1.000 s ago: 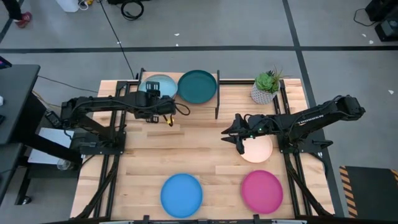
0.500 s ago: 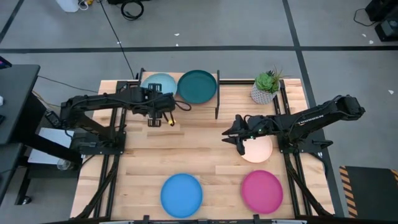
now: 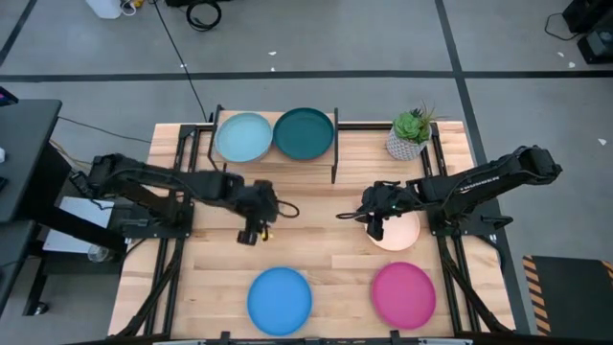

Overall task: Place and stack plates onto a shelf
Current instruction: Stack the blue plate on top of the green plate on the shelf

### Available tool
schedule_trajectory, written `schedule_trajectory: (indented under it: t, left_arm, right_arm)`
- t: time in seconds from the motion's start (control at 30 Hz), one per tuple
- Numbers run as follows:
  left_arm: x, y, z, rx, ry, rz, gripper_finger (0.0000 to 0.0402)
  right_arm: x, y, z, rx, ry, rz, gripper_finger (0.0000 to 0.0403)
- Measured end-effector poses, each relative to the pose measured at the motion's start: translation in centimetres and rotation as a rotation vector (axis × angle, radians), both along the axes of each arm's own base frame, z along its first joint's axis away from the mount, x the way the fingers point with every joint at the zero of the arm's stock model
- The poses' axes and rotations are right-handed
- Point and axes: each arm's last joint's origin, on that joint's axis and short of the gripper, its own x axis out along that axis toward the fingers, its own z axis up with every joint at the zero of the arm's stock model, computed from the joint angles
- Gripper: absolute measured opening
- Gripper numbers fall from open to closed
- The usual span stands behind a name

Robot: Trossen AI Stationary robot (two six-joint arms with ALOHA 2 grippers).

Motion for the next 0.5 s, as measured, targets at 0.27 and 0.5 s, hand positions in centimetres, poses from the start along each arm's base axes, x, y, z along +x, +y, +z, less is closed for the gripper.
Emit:
schedule_trajectory:
  t: [0.27,0.5]
  left_arm:
    - [-0.7,-1.8,-5.2,-0.283,0.055,0.278,0.0181]
    - [0.2,-4.7,-6.8,-0.365,0.059,0.191,0.0181]
  right_arm:
    - [0.4,-0.1,0.4,-0.063,-0.057,-0.036,0.015]
    - [0.4,-0.1,0.5,-0.068,-0.067,-0.023,0.015]
